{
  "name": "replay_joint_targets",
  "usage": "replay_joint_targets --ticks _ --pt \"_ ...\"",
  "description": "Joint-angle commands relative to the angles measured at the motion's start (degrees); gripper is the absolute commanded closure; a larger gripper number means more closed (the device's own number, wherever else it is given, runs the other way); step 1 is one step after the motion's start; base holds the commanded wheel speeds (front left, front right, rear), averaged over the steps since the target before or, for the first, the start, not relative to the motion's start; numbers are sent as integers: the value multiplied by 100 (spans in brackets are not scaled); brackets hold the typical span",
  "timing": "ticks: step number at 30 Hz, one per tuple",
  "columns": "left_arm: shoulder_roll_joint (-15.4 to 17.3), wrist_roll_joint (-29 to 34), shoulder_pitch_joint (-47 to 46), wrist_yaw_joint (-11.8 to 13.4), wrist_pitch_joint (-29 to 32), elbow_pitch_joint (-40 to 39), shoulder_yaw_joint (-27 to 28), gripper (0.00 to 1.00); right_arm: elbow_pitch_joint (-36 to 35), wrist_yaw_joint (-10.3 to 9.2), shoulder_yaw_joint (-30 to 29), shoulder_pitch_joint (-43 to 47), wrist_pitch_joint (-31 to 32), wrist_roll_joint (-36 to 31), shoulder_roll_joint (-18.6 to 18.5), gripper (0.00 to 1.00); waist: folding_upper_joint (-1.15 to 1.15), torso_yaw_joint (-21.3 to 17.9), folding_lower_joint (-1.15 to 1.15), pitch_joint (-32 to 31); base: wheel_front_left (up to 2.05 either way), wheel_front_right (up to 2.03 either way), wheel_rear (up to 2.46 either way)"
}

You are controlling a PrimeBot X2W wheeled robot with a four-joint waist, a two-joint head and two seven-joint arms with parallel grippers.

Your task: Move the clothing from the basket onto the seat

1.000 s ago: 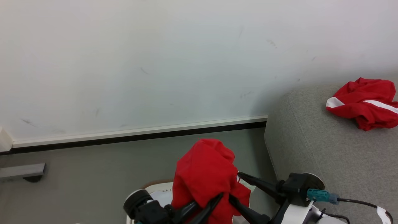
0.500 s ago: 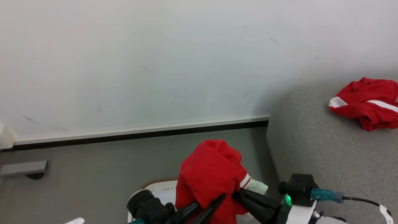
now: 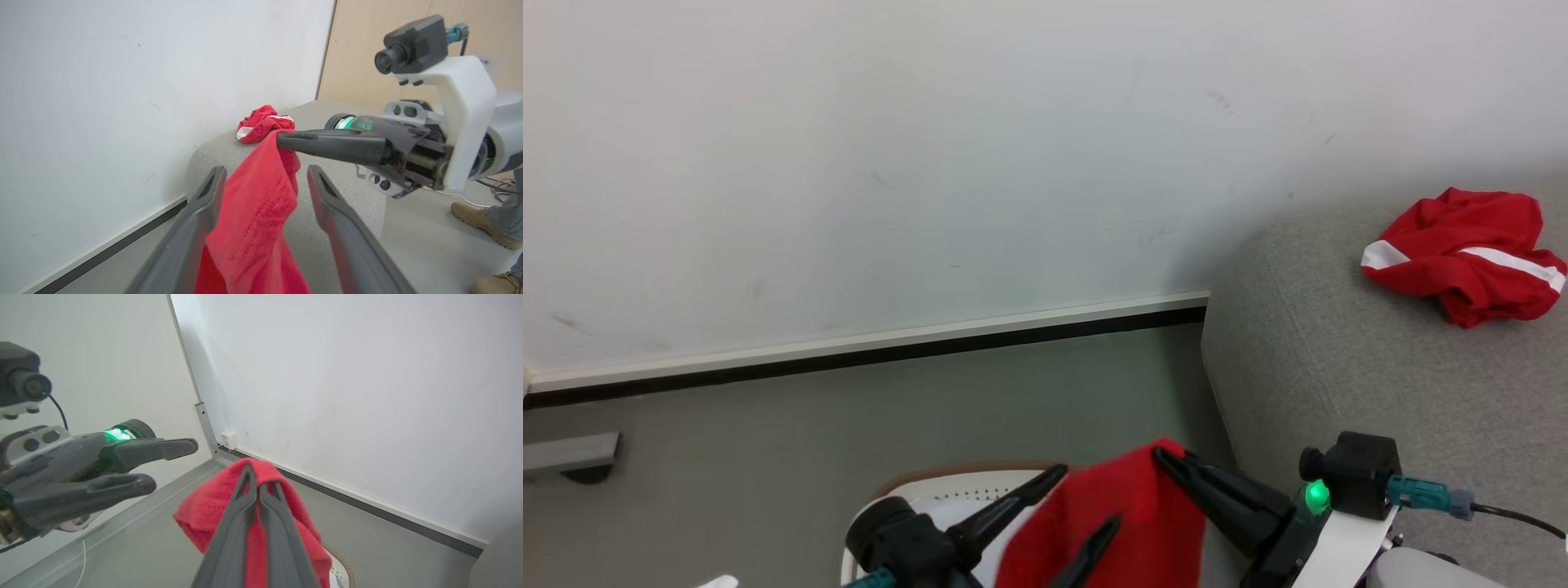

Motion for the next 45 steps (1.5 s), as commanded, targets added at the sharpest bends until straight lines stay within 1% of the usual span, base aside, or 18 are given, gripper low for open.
replay_joint_targets --ticks 1,6,14,22,27,37,41,45 --pt "-18 47 -27 23 -39 41 21 0 18 -13 -68 11 -53 -19 -22 100 0 -43 0 -3 0 0 0" --pt "-27 60 61 105 -89 123 74 0 11 -13 -444 111 -137 -143 -111 100 0 -215 0 -18 0 0 0" --pt "-17 90 240 259 -159 198 202 0 -237 -13 -1242 295 -183 -333 -404 100 0 -536 0 -38 0 0 0" --pt "-86 129 308 251 -199 220 232 0 -555 -13 -2099 444 -168 -536 -756 100 0 -969 0 7 0 0 0" --pt "-155 163 295 232 -211 250 229 0 -703 -13 -2595 473 -53 -662 -884 100 0 -1265 0 37 0 0 0" --pt "-222 194 197 181 -211 278 239 0 -925 -13 -3220 635 206 -921 -739 100 0 -1749 0 136 0 0 0" --pt "-216 215 156 165 -207 285 229 0 -901 -13 -3453 692 252 -1087 -637 100 0 -1814 0 209 0 0 0" --pt "-197 215 66 138 -190 278 210 0 -854 -13 -3725 629 279 -1257 -484 100 0 -1783 0 366 0 0 0"
